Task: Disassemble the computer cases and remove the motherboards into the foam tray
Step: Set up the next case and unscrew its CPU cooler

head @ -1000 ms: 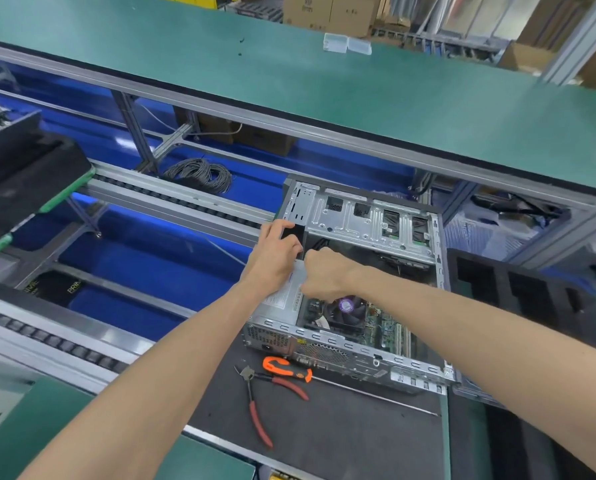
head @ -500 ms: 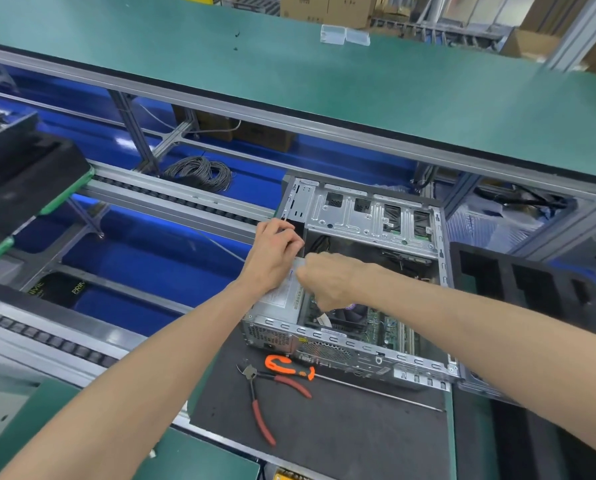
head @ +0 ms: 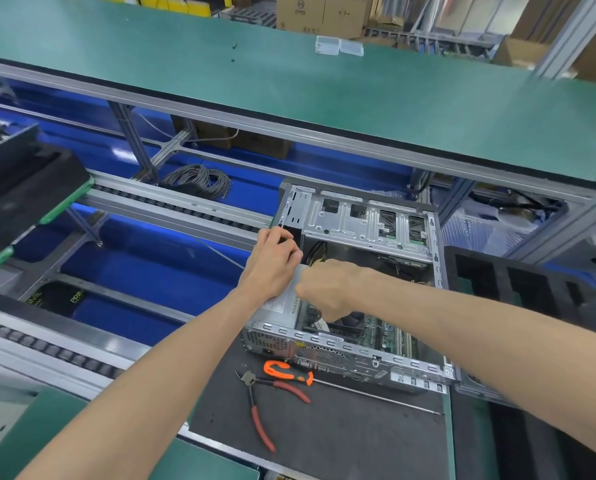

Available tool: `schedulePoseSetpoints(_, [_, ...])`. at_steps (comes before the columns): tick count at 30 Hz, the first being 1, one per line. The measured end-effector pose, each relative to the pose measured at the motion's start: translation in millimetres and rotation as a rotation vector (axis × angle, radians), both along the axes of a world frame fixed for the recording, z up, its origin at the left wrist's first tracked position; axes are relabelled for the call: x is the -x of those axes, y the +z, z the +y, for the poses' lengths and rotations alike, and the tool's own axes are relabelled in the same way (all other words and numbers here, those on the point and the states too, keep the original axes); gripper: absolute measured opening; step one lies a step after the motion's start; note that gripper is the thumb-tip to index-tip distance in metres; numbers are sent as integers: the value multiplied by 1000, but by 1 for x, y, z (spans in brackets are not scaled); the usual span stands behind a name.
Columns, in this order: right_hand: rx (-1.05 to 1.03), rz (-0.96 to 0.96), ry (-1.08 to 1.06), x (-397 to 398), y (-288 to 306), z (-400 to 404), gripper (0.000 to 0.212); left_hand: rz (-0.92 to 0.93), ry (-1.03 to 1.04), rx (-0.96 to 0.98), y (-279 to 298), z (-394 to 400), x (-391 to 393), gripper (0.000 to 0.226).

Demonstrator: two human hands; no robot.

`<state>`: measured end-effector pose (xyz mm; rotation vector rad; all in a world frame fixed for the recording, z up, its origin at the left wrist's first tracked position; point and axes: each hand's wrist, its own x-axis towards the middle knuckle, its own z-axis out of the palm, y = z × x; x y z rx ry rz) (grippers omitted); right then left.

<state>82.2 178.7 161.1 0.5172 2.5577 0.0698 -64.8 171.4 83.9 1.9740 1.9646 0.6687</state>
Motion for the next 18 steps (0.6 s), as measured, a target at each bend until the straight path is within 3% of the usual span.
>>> schedulePoseSetpoints(2, [1,41,-48,2,-1,2,30,51,-6,23,3,0,-1,34])
schedulePoseSetpoints(5, [43,152,-376,4,-7,7,17,94,-12,32,8,-1,-5,36])
schedulePoseSetpoints(7, [129,136,-647,8,-8,9,13,145,-6,36,9,-1,-6,39])
schedulePoseSetpoints(9, [233,71,-755,11,-7,11,16,182,3,47,9,-2,-7,41])
schedulePoseSetpoints(12, [167,-13,-552,11,-3,6,12,206,7,73,9,-2,-8,42])
schedulePoseSetpoints(16, [-112,-110,187,13,-1,-7,20,226,-2,103,9,-1,-10,41])
schedulePoseSetpoints(18, [-124,-118,230,12,1,-6,27,230,0,105,8,0,-11,41])
